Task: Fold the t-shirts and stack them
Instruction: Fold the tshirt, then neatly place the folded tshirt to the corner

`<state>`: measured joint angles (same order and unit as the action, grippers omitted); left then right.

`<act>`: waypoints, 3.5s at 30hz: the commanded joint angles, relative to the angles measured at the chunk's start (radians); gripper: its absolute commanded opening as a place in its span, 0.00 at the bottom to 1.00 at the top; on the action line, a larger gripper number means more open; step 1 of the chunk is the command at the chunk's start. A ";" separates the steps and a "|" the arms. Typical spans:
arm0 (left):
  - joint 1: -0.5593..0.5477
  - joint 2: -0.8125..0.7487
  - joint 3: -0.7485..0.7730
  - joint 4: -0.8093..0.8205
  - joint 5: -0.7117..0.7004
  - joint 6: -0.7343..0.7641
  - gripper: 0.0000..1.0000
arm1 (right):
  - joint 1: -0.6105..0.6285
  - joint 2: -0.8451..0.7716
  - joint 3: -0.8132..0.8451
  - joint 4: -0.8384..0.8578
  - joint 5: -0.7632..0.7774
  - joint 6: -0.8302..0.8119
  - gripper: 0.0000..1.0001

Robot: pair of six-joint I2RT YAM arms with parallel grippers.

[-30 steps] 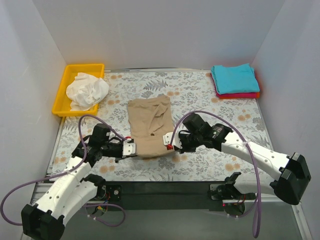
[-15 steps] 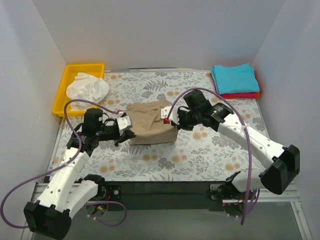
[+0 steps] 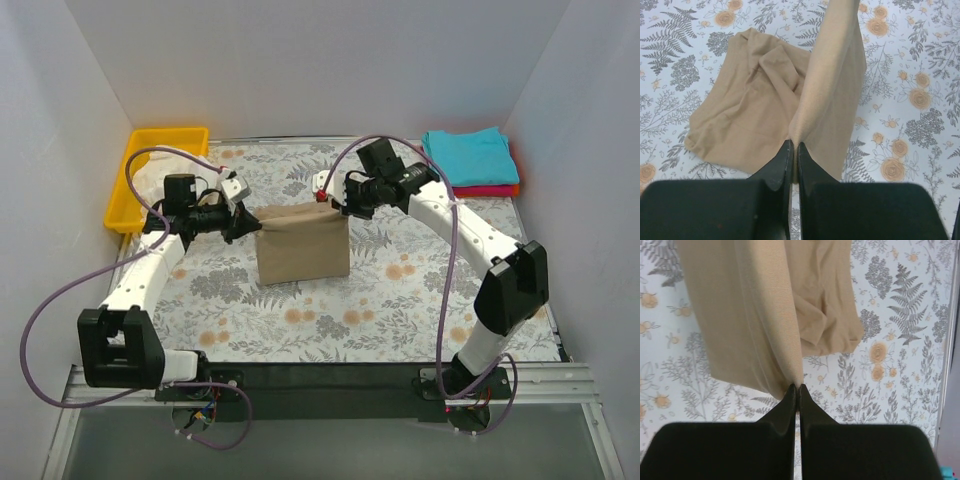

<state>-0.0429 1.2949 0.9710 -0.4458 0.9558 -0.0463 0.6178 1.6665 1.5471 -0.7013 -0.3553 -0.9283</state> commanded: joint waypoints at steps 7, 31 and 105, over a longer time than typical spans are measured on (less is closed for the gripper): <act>0.028 0.193 0.080 0.196 -0.006 -0.053 0.00 | -0.056 0.237 0.202 0.063 -0.027 -0.073 0.01; 0.038 0.642 0.259 0.430 -0.215 -0.185 0.07 | -0.098 0.605 0.390 0.337 0.064 0.014 0.04; -0.623 0.491 0.316 0.297 -0.626 -0.286 0.00 | -0.313 0.320 -0.585 1.336 -0.323 1.931 0.70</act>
<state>-0.6739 1.8454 1.2499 -0.1329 0.2699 -0.2947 0.2760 1.9617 0.9581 0.4706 -0.6685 0.9115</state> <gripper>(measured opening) 0.020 0.689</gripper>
